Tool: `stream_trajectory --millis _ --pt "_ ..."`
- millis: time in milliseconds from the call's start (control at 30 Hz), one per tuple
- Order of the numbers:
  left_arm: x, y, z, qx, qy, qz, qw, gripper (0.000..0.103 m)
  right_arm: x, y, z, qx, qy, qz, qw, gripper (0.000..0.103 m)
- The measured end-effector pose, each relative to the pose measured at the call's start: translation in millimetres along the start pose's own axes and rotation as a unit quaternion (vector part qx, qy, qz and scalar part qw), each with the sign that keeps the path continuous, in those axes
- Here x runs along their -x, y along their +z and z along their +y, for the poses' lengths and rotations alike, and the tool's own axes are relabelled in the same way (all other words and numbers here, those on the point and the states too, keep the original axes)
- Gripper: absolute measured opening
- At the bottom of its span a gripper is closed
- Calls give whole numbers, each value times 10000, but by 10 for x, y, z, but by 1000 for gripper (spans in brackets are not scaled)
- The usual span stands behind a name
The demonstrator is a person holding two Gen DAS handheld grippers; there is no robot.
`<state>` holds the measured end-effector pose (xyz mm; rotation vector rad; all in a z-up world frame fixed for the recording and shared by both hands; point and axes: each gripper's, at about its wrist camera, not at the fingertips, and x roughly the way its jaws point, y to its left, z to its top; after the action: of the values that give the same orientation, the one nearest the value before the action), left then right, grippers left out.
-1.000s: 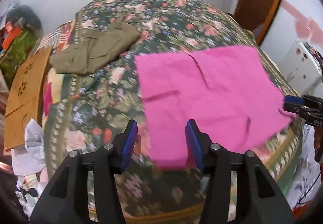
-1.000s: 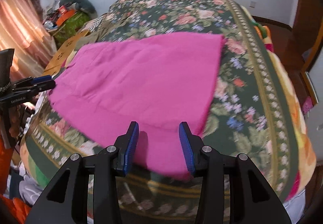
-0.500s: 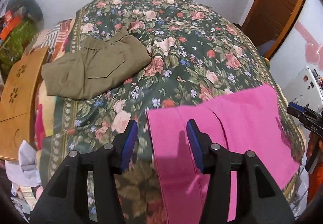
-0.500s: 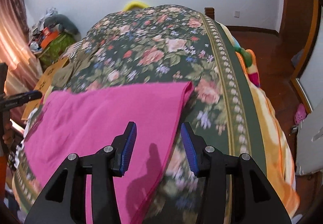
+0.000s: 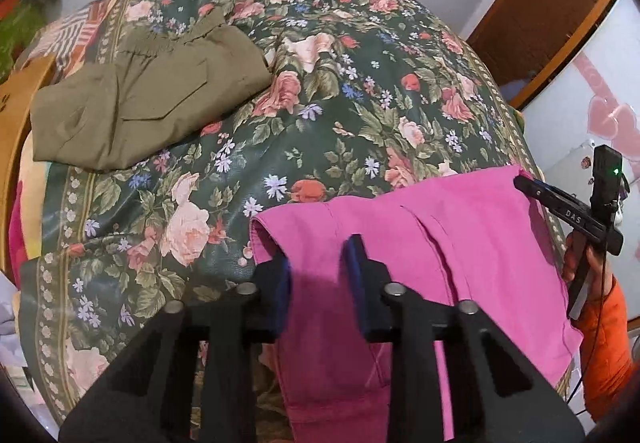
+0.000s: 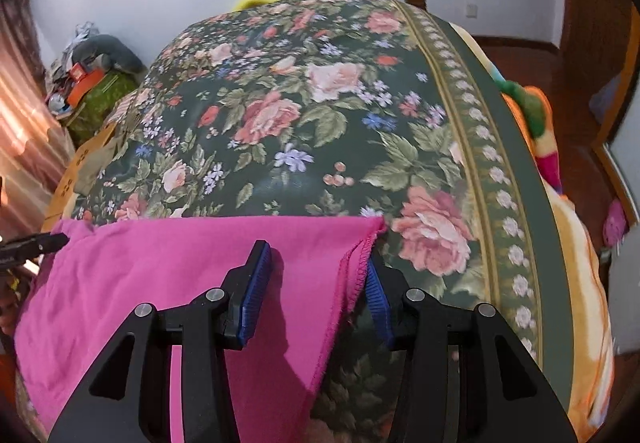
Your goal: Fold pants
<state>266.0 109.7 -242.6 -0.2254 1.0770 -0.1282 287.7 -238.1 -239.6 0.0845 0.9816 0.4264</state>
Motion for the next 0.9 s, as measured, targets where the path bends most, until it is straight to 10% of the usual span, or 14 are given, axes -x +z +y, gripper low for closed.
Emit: stream_trajectory --millis 100,467,700,900 --pt "47 -47 -66 -226 256 -192 9992 16 0 11 60 246 -94 -58 9996 7" --pt "149 -138 -39 -348 1023 -363 9935 16 -48 29 132 691 -610 136 9956 7" --pt "509 -26 -61 -465 1070 -639 9911 16 408 169 312 534 -375 -170 9977 44" --pt "416 86 -328 -636 706 -438 9945 17 462 197 802 903 294 -118 9954 53"
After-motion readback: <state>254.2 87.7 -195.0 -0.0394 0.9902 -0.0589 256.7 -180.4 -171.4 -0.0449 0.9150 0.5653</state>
